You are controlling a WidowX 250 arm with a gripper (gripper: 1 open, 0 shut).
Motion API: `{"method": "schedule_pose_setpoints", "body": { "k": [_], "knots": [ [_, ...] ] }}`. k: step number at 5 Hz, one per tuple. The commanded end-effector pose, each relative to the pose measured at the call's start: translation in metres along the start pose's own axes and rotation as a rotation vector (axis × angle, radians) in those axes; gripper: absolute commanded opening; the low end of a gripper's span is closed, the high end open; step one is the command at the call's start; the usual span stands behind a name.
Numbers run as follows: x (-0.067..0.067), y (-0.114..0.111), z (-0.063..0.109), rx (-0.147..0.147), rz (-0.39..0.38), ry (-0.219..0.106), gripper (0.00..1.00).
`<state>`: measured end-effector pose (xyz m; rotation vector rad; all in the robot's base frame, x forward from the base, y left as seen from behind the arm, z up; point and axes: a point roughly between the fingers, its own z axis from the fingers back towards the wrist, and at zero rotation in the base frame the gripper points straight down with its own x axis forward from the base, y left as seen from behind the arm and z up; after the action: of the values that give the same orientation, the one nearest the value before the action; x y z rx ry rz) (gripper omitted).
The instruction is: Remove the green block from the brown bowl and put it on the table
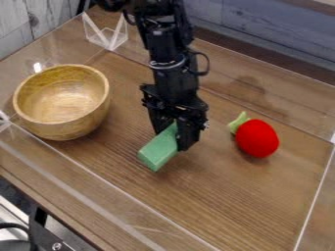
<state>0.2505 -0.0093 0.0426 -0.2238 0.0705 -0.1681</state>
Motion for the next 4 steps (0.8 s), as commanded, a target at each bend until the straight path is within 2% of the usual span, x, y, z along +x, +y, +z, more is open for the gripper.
{"method": "schedule_pose_setpoints", "body": {
  "k": [1, 3, 4],
  "knots": [
    [0.0056, -0.0048, -0.0028, 0.011, -0.019, -0.027, 0.0],
    [0.0104, -0.0103, -0.0111, 0.013, -0.028, -0.04, 0.0],
    [0.011, -0.0131, -0.0043, 0.008, -0.025, -0.052, 0.0]
  ]
}}
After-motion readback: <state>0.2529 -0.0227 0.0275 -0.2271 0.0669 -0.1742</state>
